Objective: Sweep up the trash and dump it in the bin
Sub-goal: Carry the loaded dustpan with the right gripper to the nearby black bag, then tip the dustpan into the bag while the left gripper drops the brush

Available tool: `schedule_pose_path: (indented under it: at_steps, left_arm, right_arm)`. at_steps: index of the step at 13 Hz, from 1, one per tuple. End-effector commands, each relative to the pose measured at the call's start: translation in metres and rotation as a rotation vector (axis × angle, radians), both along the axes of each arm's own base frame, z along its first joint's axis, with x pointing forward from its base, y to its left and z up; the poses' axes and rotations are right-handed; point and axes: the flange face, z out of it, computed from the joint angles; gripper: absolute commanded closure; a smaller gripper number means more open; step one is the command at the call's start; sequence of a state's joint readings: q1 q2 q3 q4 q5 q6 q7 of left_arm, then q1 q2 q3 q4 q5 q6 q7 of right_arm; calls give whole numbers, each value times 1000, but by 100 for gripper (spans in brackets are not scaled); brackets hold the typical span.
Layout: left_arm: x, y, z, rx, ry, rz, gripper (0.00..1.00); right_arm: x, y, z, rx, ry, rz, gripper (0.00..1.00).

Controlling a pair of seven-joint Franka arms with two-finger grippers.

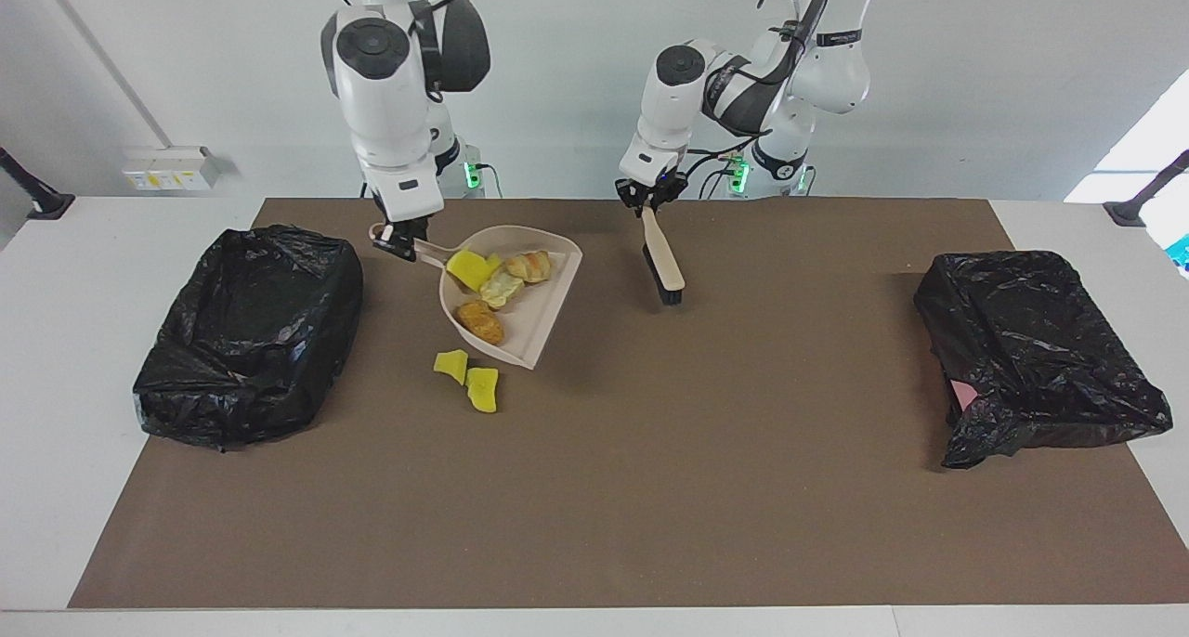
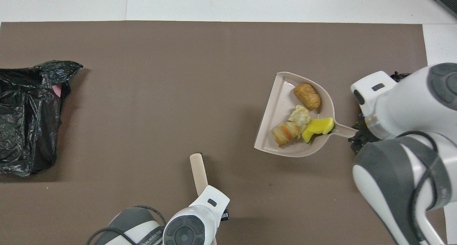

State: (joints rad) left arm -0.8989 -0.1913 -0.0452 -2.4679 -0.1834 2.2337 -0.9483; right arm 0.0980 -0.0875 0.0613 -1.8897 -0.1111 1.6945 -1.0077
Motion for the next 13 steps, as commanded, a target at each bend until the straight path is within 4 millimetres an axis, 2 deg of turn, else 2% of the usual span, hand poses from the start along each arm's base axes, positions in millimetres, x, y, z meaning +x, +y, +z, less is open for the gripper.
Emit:
schedule_pose_path:
  at_steps: [1,4,5,6,8,9,11,13]
  left_arm:
    - [-11,-10,-15,-20,-10,0,100]
    - [-17,-8,-27,-14,-10,-8,100]
    - [-17,-9,-26,-26,-20,-22,83]
    - [-15,-10,-28,-27,-21,-25,1]
    - [-7,-10,-25,-23,-16,-13,0]
    - [-1,-8,-21,-25,-22,-5,0]
    - [43,7,-12,-34,-42,81,0]
    - [71,15,-4,-26,-83,97,0]
  right_arm:
    - [0,-87,20,43,22,-8,100]
    - [-17,-207,23,56,36,39,100]
    - [-25,-236,26,43,33,44,100]
    - [-34,-265,29,-17,51,48,100]
    - [-47,-307,36,-142,63,27,100]
    - [-47,-315,38,-192,58,34,100]
    - [-39,-318,38,-329,51,77,100]
    - [-28,-313,20,-448,101,165,100]
